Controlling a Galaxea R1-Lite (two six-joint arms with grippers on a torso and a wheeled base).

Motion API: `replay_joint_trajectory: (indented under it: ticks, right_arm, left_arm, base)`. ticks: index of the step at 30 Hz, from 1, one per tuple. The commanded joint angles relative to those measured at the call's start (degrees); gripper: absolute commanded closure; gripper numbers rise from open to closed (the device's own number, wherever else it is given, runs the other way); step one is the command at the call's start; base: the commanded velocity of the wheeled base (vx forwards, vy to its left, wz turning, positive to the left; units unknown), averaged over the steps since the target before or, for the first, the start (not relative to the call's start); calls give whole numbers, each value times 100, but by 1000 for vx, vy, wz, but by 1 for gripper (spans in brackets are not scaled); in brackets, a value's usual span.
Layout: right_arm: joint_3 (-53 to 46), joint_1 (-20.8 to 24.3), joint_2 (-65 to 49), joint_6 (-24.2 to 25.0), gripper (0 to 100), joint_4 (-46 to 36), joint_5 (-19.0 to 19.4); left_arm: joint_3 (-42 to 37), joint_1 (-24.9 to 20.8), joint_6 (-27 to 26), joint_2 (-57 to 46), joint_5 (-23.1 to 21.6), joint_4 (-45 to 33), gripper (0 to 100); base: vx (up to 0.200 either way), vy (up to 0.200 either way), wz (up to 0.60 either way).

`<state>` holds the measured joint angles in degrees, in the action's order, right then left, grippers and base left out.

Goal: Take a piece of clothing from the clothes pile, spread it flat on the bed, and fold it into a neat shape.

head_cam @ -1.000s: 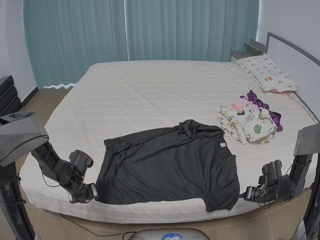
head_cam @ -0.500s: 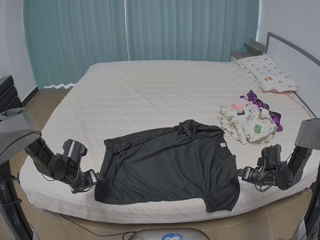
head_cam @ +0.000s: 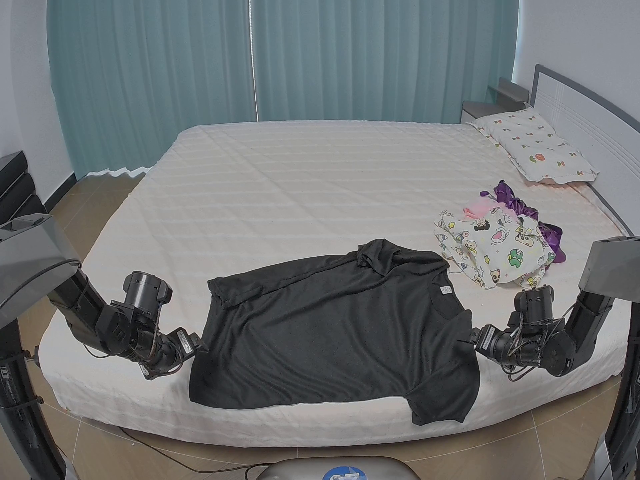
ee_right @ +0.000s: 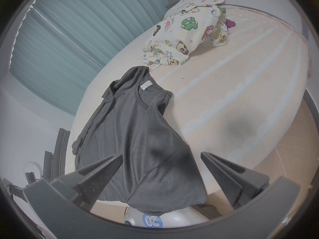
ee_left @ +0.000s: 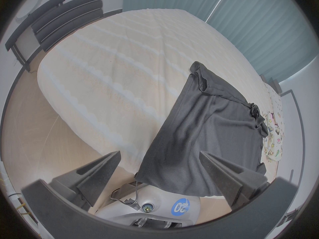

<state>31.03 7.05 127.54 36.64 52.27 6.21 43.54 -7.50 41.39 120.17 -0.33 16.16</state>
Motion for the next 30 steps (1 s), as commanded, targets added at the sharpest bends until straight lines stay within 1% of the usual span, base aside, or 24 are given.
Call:
replay_joint_trajectory:
  ticks: [1,7,10,17,20,22,30]
  right_arm:
    - [-9,-19,26,9,0,11,4]
    - [-9,-19,34,53,0,20,4]
    - [-9,16,34,159,0,20,-5]
    - [-9,-1,26,168,0,20,-5]
    - [-9,-1,26,168,0,20,-5]
    - [-9,-1,26,168,0,20,4]
    - [0,-10,-1,185,0,37,-14]
  left_arm:
    - [14,3,10,41,-2,1,0]
    - [49,20,10,76,-11,1,0]
    - [66,11,1,155,-2,10,0]
    - [75,11,10,129,-2,10,0]
    - [207,11,300,111,-11,10,0]
    - [242,11,379,111,-29,1,0]
    - [277,11,405,111,-64,-34,0]
  base:
    - [0,200,0]
    - [0,200,0]
    - [0,0,0]
    - [0,0,0]
    - [0,0,0]
    - [0,0,0]
    - [200,0,0]
